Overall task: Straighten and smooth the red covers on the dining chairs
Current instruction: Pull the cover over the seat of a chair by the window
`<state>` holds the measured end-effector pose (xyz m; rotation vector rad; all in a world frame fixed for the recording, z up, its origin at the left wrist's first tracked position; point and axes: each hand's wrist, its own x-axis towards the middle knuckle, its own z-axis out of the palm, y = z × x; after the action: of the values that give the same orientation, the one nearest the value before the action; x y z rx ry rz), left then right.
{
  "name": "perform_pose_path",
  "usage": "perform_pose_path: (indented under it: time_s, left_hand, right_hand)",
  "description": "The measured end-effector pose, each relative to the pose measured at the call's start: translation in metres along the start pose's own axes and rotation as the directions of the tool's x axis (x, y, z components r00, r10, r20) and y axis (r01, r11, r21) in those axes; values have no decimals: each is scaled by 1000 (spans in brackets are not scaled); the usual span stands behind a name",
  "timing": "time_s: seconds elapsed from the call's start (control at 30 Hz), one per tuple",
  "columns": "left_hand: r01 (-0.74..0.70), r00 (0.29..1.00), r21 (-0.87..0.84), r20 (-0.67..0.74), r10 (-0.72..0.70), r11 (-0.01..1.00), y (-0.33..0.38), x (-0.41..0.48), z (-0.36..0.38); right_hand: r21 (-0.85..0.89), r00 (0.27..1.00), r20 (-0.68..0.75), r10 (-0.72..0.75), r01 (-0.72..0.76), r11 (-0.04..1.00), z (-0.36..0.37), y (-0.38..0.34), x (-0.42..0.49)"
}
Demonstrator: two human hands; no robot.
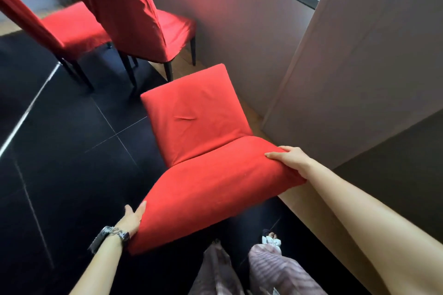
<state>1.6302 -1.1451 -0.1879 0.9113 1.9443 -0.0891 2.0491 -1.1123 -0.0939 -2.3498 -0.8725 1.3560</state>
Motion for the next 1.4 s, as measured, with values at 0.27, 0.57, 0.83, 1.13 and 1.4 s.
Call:
perform_pose_path:
  time_s: [0.27,0.57,0.83,1.13,1.4]
  left_hand:
    - [-242,970,557,138,199,794,-8,-11,17]
    - [-589,801,175,260,540,789,74,-71,27]
    - [-603,797,219,193,572,767,151,-104,63]
    - [-404,900,102,-132,415,909,119,-104,53]
    - [-421,888,119,-145,435,899,125,-100,49]
  right_hand:
    - [-298,979,-11,-204,192,935,16,-70,7]
    - [-463,970,32,-242,229,856,36,-125,8]
    - [-602,936,103,-336,328,728,69,-159,-14]
    - [-697,840,248,-483,501,514,145,-206,-40]
    - [-722,814,277,-511,527,448,141,-213,-31]
